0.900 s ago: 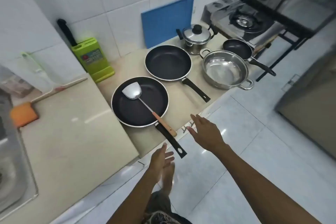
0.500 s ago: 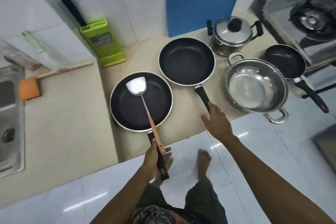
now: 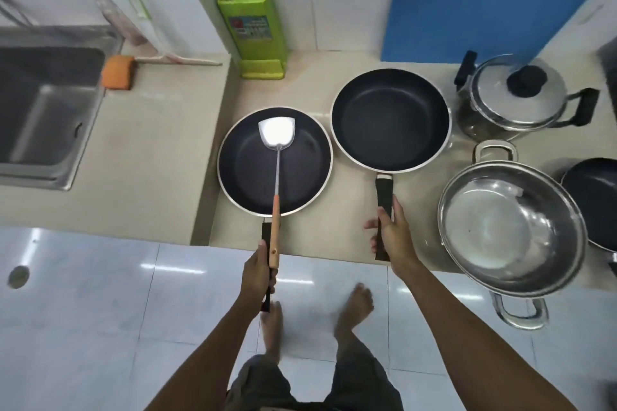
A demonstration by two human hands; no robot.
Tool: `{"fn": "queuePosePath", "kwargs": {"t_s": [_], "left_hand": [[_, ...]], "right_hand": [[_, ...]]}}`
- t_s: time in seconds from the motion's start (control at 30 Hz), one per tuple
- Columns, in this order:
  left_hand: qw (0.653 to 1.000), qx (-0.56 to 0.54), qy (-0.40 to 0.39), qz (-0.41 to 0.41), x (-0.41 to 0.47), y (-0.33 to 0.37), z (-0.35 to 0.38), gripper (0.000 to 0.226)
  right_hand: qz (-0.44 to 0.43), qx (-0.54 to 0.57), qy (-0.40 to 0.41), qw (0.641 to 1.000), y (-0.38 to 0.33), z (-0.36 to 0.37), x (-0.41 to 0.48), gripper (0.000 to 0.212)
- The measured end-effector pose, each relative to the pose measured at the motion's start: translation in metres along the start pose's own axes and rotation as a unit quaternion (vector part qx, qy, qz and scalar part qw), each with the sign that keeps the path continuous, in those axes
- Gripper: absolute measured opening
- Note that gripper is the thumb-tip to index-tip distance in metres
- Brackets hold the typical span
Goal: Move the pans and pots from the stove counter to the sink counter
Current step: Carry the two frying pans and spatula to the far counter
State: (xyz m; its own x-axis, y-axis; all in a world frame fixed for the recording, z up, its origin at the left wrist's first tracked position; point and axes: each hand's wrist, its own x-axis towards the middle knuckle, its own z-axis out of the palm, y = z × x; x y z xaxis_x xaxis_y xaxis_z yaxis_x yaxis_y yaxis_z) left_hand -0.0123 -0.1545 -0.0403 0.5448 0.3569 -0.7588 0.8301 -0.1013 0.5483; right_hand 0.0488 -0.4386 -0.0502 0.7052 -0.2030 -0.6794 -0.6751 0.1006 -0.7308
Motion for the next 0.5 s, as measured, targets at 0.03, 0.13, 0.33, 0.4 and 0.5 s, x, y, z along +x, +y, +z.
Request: {"fn": "queuePosePath", "kwargs": {"t_s": [0.03, 0.13, 0.33, 0.4, 0.5], "left_hand": [[1.000, 0.000, 0.008, 0.011, -0.002, -0.001, 0.001, 0.058], [0.998, -0.003, 0.023, 0.053, -0.008, -0.003, 0.002, 0.058], [0.993, 0.026, 0.048, 0.103, -0.021, 0.002, 0.002, 0.058], [0.992, 0.032, 0.056, 0.104, -0.026, 0.003, -0.002, 0.060], [0.992, 0.034, 0.057, 0.111, -0.036, -0.002, -0.011, 0.062]], "right_hand": [[-0.001, -0.007, -0.001, 1.000, 0.000, 0.000, 0.000, 0.053], [-0.021, -0.018, 0.010, 1.000, -0.001, 0.004, 0.000, 0.047], [-0.089, -0.027, 0.027, 0.995, -0.015, 0.009, -0.016, 0.020], [-0.104, -0.037, 0.037, 0.993, -0.022, 0.010, -0.024, 0.018], [-0.122, -0.070, 0.062, 0.988, -0.027, 0.009, -0.038, 0.017]]}}
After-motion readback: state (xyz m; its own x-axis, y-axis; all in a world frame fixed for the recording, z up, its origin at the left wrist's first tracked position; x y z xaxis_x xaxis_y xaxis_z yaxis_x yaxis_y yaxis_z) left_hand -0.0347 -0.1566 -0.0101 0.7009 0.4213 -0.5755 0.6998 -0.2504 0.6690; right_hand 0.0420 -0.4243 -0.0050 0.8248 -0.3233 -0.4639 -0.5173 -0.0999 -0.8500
